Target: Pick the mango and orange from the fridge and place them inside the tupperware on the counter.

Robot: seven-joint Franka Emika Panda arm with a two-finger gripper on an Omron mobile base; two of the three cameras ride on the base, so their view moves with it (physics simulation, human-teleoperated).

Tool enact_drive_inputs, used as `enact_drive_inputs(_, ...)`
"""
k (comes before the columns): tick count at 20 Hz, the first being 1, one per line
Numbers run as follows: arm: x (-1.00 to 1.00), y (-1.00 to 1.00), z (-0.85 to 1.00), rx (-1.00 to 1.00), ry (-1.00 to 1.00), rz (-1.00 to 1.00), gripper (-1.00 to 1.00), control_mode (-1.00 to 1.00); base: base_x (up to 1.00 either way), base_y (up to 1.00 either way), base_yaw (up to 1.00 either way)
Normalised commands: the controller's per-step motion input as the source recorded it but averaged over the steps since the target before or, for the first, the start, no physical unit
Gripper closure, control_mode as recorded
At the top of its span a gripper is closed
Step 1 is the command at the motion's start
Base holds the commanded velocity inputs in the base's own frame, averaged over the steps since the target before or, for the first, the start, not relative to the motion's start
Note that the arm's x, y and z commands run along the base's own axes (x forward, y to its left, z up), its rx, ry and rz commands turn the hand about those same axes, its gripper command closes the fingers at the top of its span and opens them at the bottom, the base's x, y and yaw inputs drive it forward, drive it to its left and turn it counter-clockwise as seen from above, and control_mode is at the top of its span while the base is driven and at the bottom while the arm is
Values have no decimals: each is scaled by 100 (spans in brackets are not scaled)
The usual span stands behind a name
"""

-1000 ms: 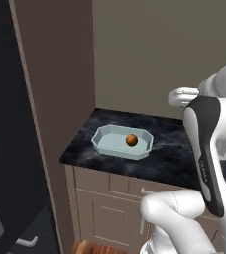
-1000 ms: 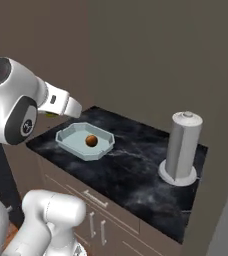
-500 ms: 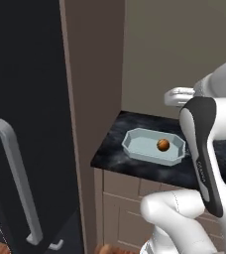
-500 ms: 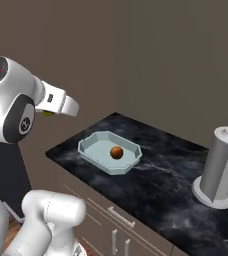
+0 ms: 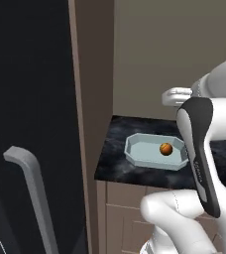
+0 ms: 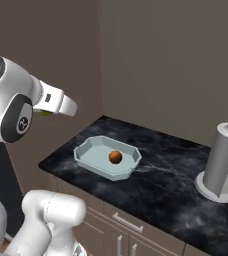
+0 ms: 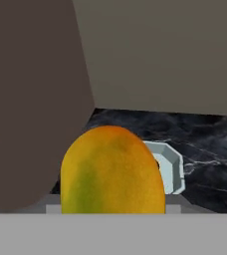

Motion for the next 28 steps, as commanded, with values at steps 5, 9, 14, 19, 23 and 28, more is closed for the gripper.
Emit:
enact_drive_inputs(5, 0, 0, 0, 0, 0, 0, 100, 100, 38, 1, -22)
enact_drive_inputs(9, 0, 0, 0, 0, 0, 0, 100, 100, 37, 0, -13)
enact_drive_inputs(14, 24, 0, 0, 0, 14, -1, 100, -100, 27, 0, -7)
enact_drive_inputs(19, 66, 0, -38, 3, 53, 0, 100, -100, 0, 0, 0)
enact_drive_inputs(23, 50, 0, -81, 9, 44, 0, 100, -100, 0, 0, 0)
enact_drive_inputs(28, 31, 0, -93, 10, 7, 0, 100, -100, 0, 0, 0)
